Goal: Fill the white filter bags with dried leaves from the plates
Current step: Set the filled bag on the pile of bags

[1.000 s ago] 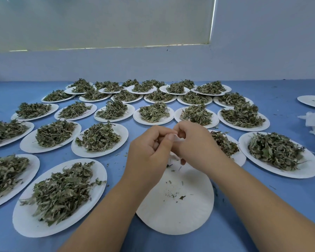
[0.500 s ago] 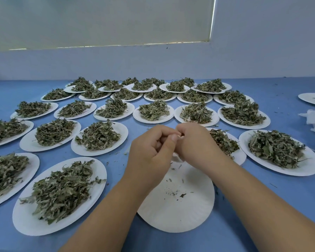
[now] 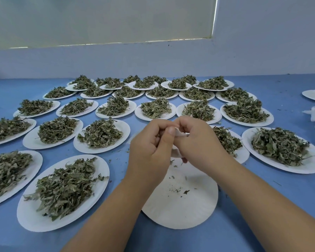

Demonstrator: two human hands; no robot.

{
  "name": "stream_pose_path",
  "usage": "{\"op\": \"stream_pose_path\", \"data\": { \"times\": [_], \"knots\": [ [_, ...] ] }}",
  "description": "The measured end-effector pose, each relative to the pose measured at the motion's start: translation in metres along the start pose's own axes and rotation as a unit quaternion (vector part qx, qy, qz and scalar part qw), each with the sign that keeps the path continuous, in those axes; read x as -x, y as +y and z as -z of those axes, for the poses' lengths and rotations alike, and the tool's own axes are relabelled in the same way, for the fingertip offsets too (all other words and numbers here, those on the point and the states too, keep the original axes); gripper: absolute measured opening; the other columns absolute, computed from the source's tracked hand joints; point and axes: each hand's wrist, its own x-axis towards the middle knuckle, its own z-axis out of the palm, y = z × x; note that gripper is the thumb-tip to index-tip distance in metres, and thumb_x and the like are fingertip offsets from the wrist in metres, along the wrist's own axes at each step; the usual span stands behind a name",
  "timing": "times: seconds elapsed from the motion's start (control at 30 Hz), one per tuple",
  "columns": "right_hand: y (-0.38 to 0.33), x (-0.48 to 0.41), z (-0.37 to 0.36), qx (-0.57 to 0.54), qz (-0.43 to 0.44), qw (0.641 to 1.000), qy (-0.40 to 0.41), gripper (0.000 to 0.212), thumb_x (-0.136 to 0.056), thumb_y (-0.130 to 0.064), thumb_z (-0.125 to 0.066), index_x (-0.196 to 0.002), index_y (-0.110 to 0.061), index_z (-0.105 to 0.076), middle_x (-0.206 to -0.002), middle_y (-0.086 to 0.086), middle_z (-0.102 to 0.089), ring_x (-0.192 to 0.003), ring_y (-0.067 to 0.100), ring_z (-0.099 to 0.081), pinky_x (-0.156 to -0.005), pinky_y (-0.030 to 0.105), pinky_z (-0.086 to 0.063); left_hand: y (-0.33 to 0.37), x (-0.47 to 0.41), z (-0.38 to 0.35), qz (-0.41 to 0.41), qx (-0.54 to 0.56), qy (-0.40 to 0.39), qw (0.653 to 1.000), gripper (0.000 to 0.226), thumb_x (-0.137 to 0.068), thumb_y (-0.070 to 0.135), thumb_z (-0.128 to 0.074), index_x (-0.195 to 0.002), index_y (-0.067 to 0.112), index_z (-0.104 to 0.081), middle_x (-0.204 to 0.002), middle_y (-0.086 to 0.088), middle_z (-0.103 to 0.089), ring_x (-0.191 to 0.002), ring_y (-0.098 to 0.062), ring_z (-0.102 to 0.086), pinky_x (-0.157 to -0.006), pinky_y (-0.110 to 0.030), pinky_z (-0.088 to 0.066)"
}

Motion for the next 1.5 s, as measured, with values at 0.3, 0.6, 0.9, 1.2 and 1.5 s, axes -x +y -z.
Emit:
{"op": "stream_pose_path", "data": {
  "times": [0.3,0.6,0.9,1.2,1.5],
  "knots": [
    [0.009,0.004,0.004,0.050,0.093,0.978,-0.180,0.079,-0.076,-0.018,-0.068,-0.136,-0.054,-0.031,-0.131,-0.024,-0.037,-0.099,-0.007,-0.053,-0.079,0.020,-0.050,0.000,-0.008,0.013,0.039,0.039,0.114,0.992,0.025,-0.089,0.019,-0.049,-0.085,0.036,-0.066,-0.064,0.014,-0.057,-0.057,-0.006,-0.050,-0.053,-0.022,-0.042],
    [0.017,-0.007,-0.007,0.125,0.169,0.977,-0.031,0.017,-0.070,-0.037,-0.047,-0.086,-0.043,-0.047,-0.086,-0.020,-0.045,-0.088,-0.014,-0.041,-0.068,0.007,-0.032,0.004,0.005,0.013,0.039,0.040,0.070,0.996,0.020,-0.089,0.023,-0.047,-0.092,0.033,-0.065,-0.062,0.013,-0.054,-0.050,-0.006,-0.045,-0.049,-0.019,-0.037],
    [-0.018,0.001,-0.008,-0.142,0.082,0.986,-0.039,0.011,-0.078,-0.034,-0.064,-0.086,-0.030,-0.057,-0.061,-0.011,-0.048,-0.051,0.008,-0.038,-0.048,0.026,-0.035,0.029,0.022,0.065,-0.037,-0.256,-0.007,0.966,0.042,-0.088,0.023,-0.053,-0.118,0.052,-0.046,-0.104,0.023,-0.045,-0.068,-0.006,-0.052,-0.058,-0.007,-0.038],
    [-0.146,-0.022,-0.135,-0.217,0.099,0.959,-0.152,0.032,-0.074,-0.019,-0.070,-0.102,-0.031,-0.061,-0.089,-0.007,-0.069,-0.081,0.008,-0.066,-0.072,0.027,-0.056,0.061,0.005,0.222,0.031,-0.366,0.089,0.926,0.047,-0.081,0.032,-0.070,-0.108,0.056,-0.040,-0.100,0.017,-0.050,-0.072,-0.003,-0.056,-0.059,-0.011,-0.040],
    [-0.248,-0.039,-0.326,-0.170,0.106,0.933,-0.298,0.027,-0.075,-0.024,-0.070,-0.099,-0.034,-0.061,-0.090,-0.010,-0.071,-0.082,0.009,-0.067,-0.074,0.030,-0.055,0.069,0.024,0.408,0.169,-0.399,0.217,0.875,0.022,-0.078,0.035,-0.068,-0.088,0.046,-0.052,-0.070,0.025,-0.060,-0.063,0.008,-0.055,-0.050,-0.013,-0.033]
  ]
}}
